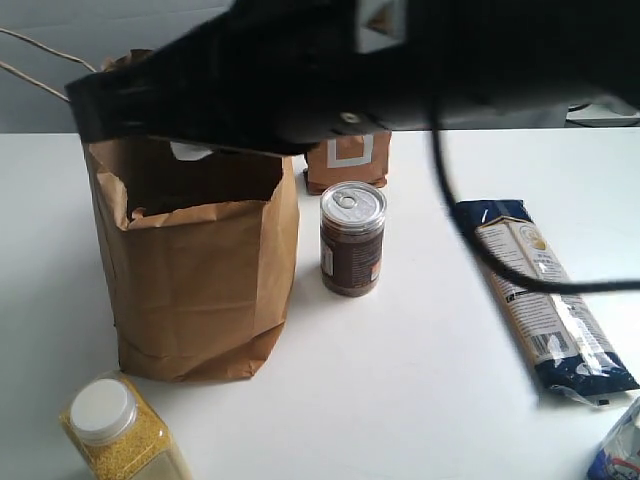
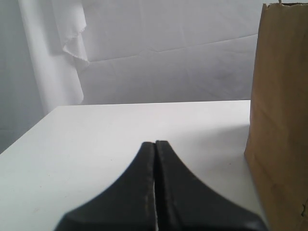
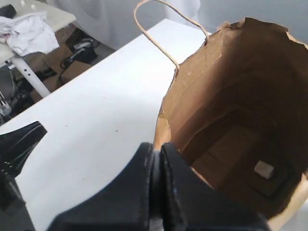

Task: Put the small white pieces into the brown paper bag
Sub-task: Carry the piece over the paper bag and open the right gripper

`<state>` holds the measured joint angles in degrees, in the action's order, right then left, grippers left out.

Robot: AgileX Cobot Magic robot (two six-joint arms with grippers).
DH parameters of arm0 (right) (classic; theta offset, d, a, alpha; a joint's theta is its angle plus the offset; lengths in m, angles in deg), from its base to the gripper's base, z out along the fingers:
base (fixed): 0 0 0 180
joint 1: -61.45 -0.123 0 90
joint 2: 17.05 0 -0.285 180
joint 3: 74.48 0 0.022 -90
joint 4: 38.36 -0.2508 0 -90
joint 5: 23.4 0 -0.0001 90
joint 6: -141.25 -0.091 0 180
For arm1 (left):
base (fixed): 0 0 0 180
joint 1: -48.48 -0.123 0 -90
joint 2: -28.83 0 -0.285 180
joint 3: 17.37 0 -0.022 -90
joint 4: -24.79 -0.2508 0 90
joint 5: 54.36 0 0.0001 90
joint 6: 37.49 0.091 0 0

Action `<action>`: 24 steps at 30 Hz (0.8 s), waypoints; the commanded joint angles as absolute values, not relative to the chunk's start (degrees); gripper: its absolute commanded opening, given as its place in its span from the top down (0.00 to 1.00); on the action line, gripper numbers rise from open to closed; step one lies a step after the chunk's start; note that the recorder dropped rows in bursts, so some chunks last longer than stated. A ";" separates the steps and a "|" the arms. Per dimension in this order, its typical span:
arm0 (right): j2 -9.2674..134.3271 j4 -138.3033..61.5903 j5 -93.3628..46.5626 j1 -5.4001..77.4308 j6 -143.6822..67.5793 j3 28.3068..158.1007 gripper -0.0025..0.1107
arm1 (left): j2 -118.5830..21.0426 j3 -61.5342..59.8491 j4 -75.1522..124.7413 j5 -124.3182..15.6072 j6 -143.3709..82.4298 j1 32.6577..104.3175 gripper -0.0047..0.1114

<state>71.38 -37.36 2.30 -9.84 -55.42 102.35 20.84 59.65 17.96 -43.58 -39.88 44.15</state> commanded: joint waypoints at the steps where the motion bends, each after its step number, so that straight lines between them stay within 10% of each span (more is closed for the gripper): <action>1: 81.05 -34.58 6.49 -9.12 -55.04 112.82 0.98 | 21.04 59.85 17.75 -43.85 -40.10 44.60 0.96; 11: 96.50 -35.80 13.75 -2.52 -55.20 128.17 0.98 | 21.04 59.85 17.75 -43.85 -40.10 44.60 0.96; 20: 99.65 -40.75 16.53 -0.53 -53.90 128.71 0.51 | 21.04 59.85 17.75 -43.85 -40.10 44.60 0.96; 24: 99.43 -42.01 17.37 -0.63 -53.42 128.71 0.53 | 21.04 59.85 17.75 -43.85 -40.10 44.60 0.96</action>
<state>99.87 -41.18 16.77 -0.79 -54.51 128.22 20.84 59.65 17.96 -43.58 -39.88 44.15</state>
